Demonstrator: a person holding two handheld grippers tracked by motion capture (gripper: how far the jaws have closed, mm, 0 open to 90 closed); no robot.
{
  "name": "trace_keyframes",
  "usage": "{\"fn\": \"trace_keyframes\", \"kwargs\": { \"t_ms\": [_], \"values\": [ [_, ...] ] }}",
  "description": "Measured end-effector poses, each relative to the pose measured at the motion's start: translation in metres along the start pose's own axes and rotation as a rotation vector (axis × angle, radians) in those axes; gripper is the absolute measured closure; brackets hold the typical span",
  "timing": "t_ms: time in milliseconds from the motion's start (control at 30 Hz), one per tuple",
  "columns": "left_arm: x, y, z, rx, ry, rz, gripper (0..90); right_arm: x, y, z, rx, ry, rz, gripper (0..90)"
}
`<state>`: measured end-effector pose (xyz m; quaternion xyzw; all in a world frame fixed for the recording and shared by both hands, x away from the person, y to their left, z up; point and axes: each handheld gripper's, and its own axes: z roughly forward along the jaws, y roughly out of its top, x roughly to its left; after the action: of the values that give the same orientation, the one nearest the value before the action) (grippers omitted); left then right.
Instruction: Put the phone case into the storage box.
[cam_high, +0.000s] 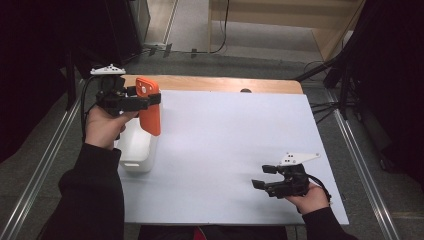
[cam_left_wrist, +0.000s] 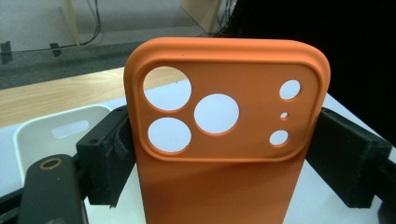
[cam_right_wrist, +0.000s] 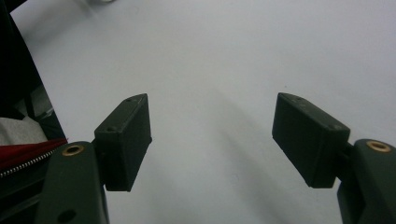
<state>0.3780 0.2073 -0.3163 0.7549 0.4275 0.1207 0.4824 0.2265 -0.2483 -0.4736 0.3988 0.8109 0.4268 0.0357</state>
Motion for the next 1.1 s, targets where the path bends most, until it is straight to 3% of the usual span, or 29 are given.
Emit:
{"fn": "trace_keyframes", "kwargs": {
  "t_ms": [100, 167, 400, 533, 900, 1100],
  "values": [
    [0.008, 0.004, 0.002, -0.022, -0.034, -0.057, 15.5, -0.001, 0.000, 0.000, 0.000, -0.001, 0.003, 27.2],
    [0.013, 0.007, 0.004, -0.028, -0.025, -0.072, 15.6, -0.001, 0.000, 0.000, 0.000, -0.001, 0.002, 27.2],
    [0.021, 0.022, 0.008, -0.033, 0.053, -0.064, 15.6, -0.001, 0.000, -0.001, -0.007, -0.004, 0.001, 27.2],
    [0.024, 0.030, 0.011, -0.037, 0.067, -0.062, 15.5, -0.001, 0.001, -0.001, -0.008, -0.003, 0.002, 27.2],
    [0.032, 0.050, 0.027, -0.042, 0.166, -0.030, 15.6, 0.001, 0.001, 0.000, -0.005, 0.003, -0.002, 27.2],
    [0.040, 0.055, 0.038, -0.043, 0.216, -0.046, 15.6, 0.002, 0.001, -0.001, -0.010, 0.002, -0.002, 27.2]
  ]
}}
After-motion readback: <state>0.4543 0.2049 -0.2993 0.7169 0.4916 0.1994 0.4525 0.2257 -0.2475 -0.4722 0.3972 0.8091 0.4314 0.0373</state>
